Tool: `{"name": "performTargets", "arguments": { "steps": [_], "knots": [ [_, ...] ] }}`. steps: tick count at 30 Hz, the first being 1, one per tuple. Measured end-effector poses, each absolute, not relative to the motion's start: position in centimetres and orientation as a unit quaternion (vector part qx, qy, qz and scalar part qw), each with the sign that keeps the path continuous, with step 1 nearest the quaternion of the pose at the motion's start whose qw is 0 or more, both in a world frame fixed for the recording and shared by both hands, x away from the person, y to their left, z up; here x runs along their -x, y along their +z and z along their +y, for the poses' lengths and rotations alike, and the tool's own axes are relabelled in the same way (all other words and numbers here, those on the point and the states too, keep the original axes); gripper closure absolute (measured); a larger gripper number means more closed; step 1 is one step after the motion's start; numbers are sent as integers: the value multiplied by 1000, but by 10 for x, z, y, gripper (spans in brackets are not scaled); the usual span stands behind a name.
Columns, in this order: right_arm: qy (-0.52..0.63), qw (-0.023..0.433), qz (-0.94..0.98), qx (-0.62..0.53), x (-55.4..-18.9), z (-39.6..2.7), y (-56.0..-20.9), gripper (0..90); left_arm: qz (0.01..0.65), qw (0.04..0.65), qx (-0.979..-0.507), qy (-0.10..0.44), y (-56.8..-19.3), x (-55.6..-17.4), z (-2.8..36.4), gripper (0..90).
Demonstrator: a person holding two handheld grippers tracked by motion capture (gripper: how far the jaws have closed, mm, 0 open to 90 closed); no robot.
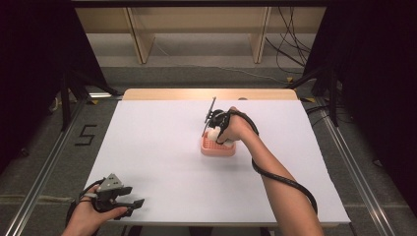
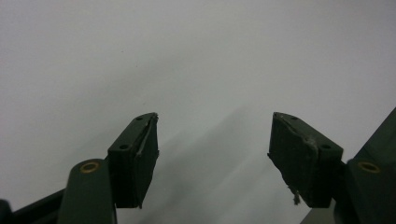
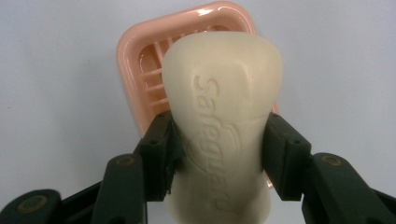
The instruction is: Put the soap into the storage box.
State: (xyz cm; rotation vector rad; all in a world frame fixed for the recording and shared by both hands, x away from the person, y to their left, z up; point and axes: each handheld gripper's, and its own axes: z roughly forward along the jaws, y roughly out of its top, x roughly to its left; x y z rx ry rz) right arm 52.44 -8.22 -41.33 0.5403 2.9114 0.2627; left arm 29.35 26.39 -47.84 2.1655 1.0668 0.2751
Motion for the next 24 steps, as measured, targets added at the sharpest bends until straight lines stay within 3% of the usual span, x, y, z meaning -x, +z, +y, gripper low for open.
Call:
{"name": "performTargets", "arguments": {
  "steps": [24],
  "knots": [
    [88,77,977,-179,-526,-78,-423,505,409,354,-835,102,-478,-293,264,325]
  ]
}}
